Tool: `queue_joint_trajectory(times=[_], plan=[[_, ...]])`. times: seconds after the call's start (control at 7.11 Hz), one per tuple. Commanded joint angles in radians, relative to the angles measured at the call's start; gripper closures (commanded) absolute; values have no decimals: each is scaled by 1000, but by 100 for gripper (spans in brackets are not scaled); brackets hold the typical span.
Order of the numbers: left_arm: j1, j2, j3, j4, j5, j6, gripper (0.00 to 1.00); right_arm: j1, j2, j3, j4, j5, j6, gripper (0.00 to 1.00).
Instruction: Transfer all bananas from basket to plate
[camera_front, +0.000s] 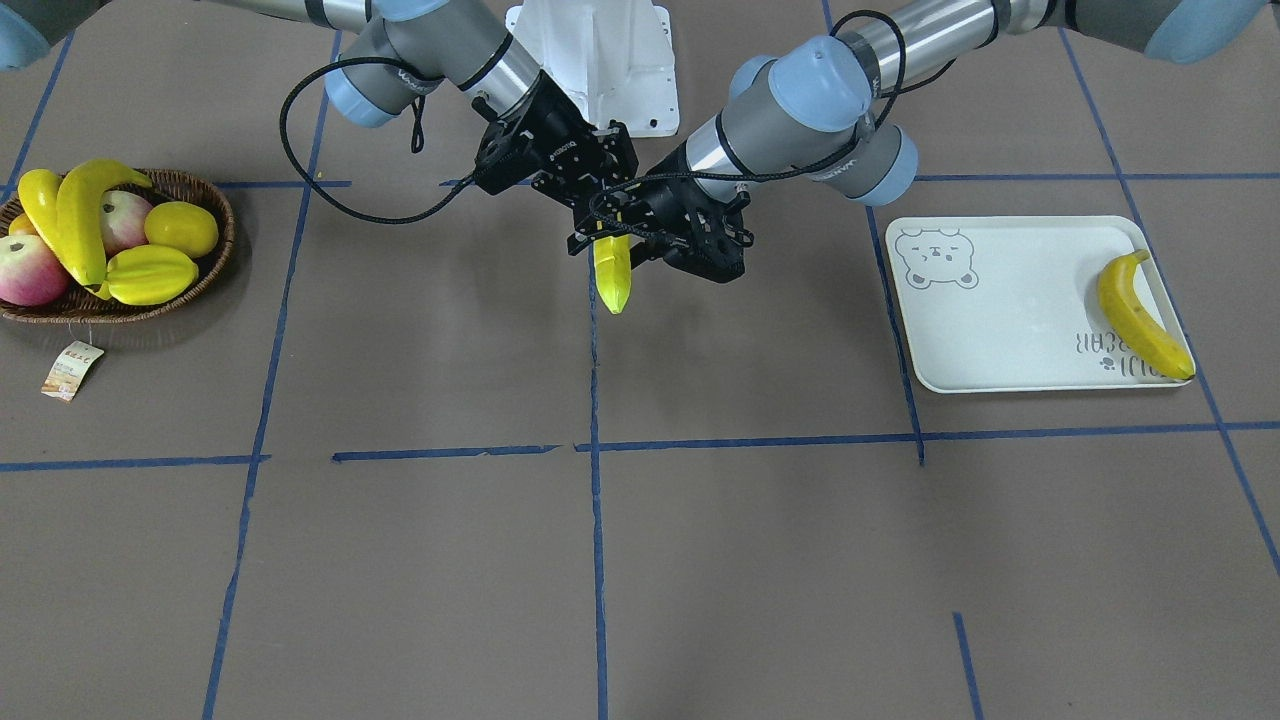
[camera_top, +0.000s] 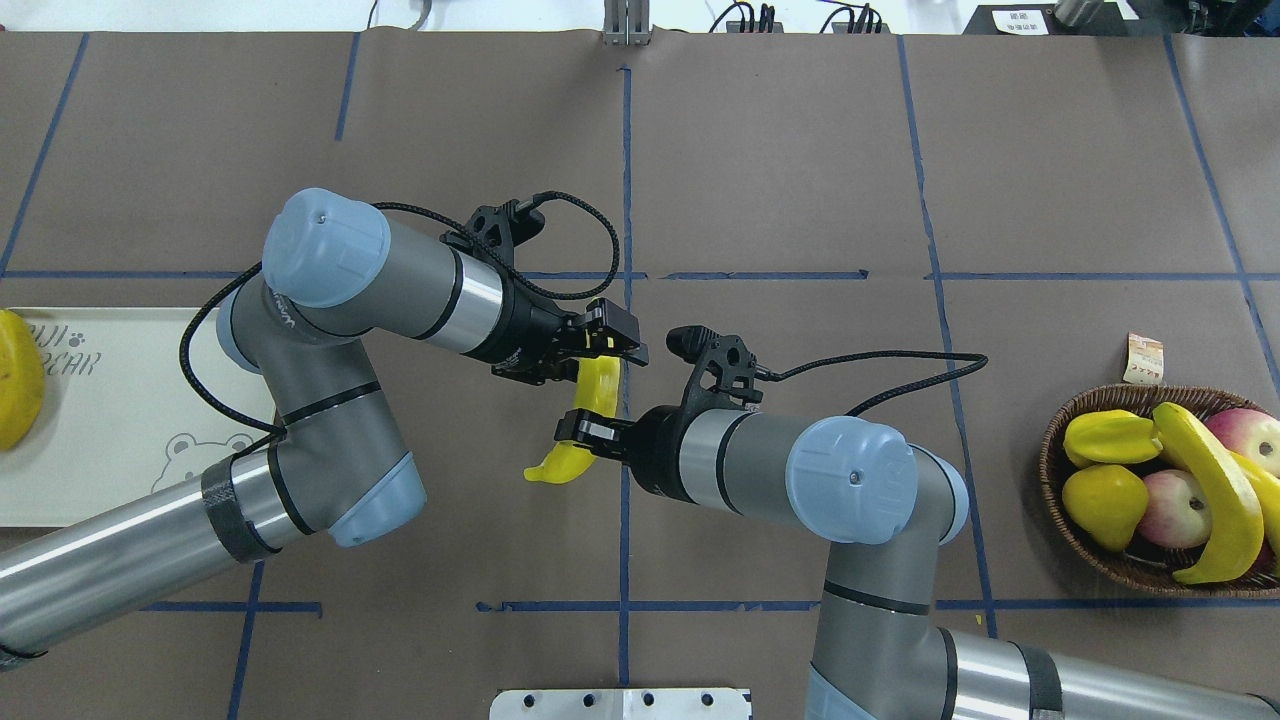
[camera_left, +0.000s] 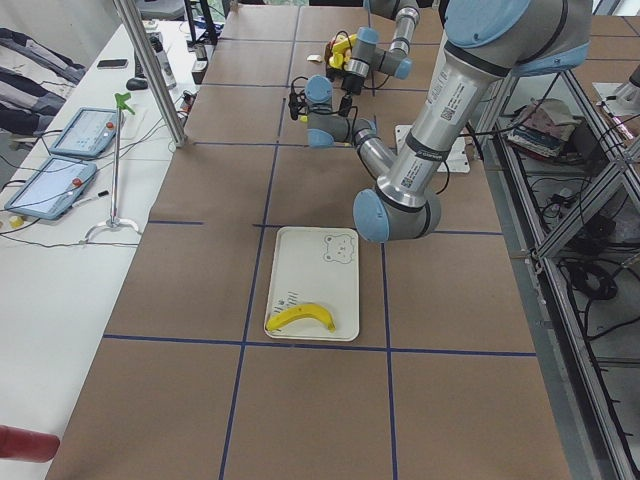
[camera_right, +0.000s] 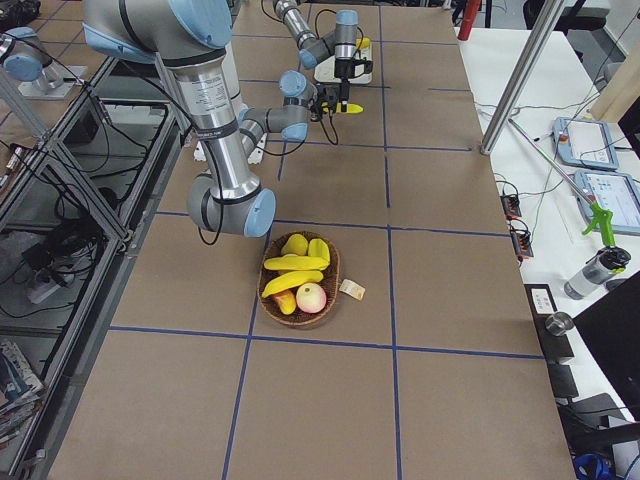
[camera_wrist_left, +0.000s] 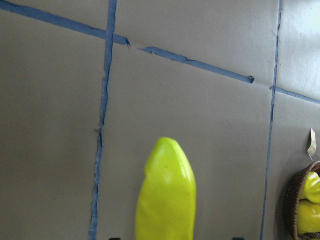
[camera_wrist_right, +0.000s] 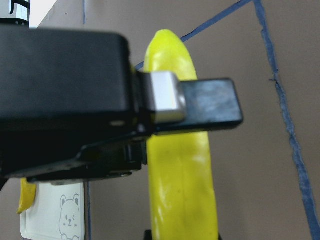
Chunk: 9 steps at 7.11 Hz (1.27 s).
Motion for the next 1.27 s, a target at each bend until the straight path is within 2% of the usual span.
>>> queue_joint_trajectory(times=[0.0, 0.14, 0.28, 0.42, 0.98, 1.12], plan=[[-1, 3, -6, -1, 2, -3, 79, -2, -1, 2, 4, 0, 1, 90], [-2, 6, -7, -1, 2, -3, 95, -1, -1, 8, 4, 2, 6, 88], [-5, 11, -13, -1, 0, -3, 100, -1, 0, 11, 4, 2, 7, 62], [-8, 14, -14, 1, -3, -3, 100, 1, 2, 11, 4, -2, 10, 1], [-68, 81, -17, 3, -10, -3, 100, 36, -4, 25, -11, 6, 9, 0], [-101, 110, -24, 42, -9, -3, 100, 48, -14, 29, -19, 18, 7, 0]])
